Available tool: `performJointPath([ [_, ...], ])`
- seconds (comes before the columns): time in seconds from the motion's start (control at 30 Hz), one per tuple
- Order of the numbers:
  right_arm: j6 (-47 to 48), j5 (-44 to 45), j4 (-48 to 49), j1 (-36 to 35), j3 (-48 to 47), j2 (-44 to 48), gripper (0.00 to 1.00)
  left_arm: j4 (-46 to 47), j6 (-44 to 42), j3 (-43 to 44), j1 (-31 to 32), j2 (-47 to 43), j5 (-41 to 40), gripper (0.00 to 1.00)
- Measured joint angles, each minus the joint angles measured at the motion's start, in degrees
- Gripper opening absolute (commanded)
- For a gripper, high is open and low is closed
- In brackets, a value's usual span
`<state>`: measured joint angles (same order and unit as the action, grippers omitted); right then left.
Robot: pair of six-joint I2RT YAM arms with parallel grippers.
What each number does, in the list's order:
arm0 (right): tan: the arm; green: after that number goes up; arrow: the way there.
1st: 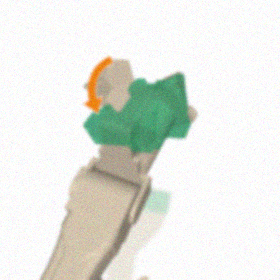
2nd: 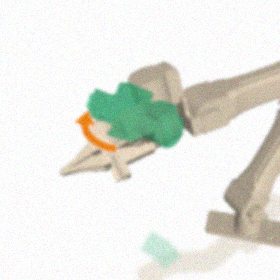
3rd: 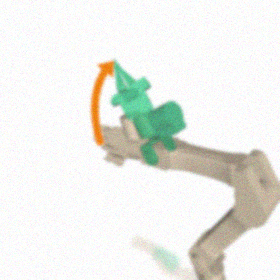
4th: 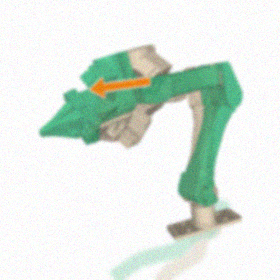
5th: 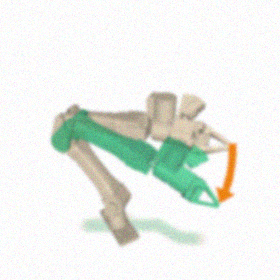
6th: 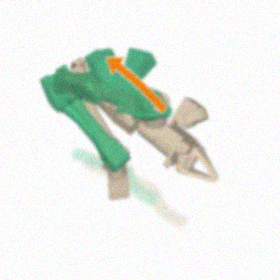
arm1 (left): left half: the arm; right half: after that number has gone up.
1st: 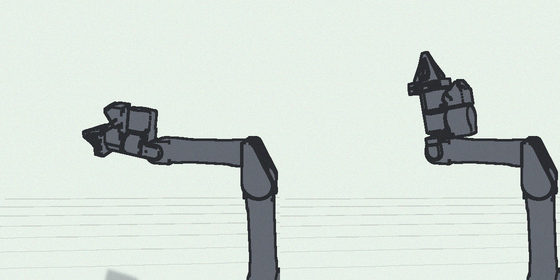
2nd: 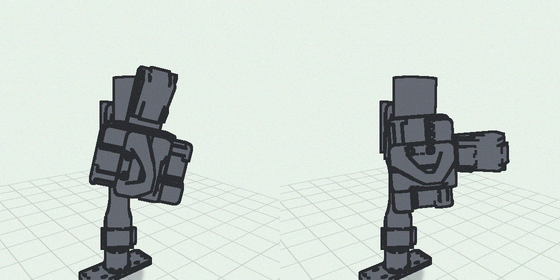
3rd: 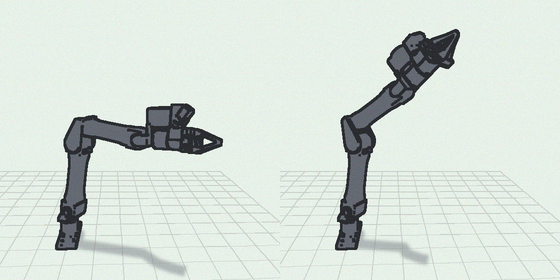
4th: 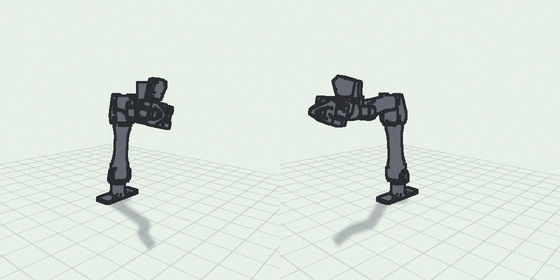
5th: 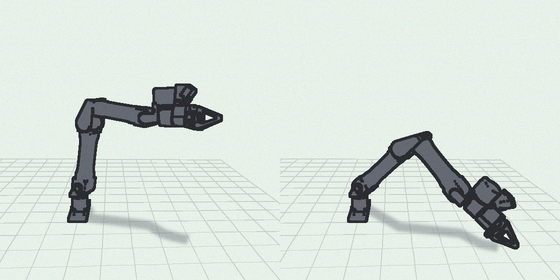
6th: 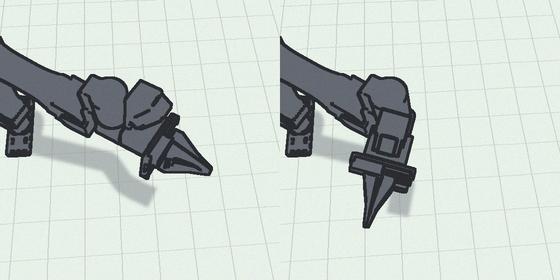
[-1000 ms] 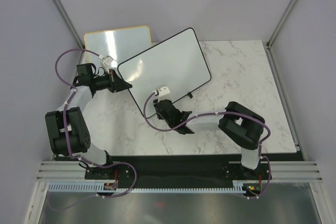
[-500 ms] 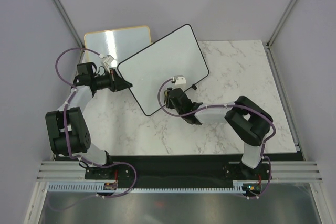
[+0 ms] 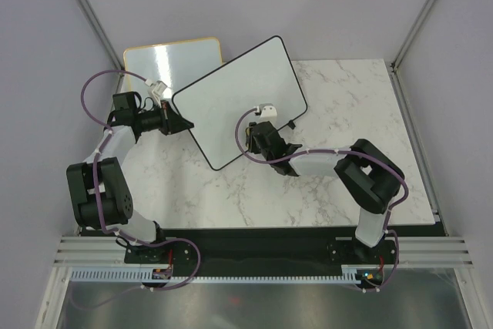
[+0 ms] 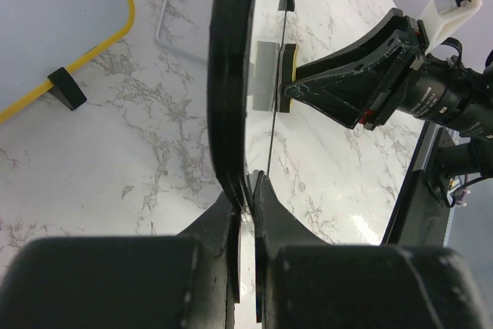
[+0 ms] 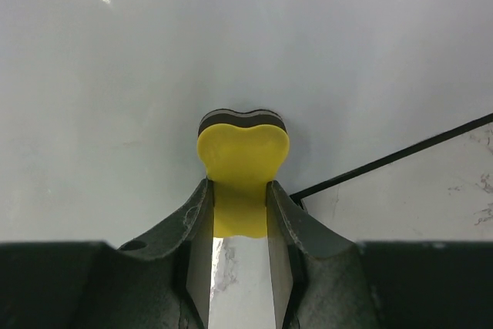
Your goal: Erase the whiteboard
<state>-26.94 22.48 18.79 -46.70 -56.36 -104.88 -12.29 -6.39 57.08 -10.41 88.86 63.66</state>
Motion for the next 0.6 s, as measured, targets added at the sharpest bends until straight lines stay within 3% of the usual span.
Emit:
performJointPath([
  [0.33, 5.8, 2.8, 0.0, -6.4, -9.4, -4.2, 0.0, 0.4, 0.1, 0.2, 0.3, 0.0, -0.7, 0.02],
  [0.6, 5.4, 3.5, 0.1, -6.3, -9.6, -4.0, 0.0, 0.5, 0.1, 0.4, 0.7, 0.0, -0.8, 0.02],
])
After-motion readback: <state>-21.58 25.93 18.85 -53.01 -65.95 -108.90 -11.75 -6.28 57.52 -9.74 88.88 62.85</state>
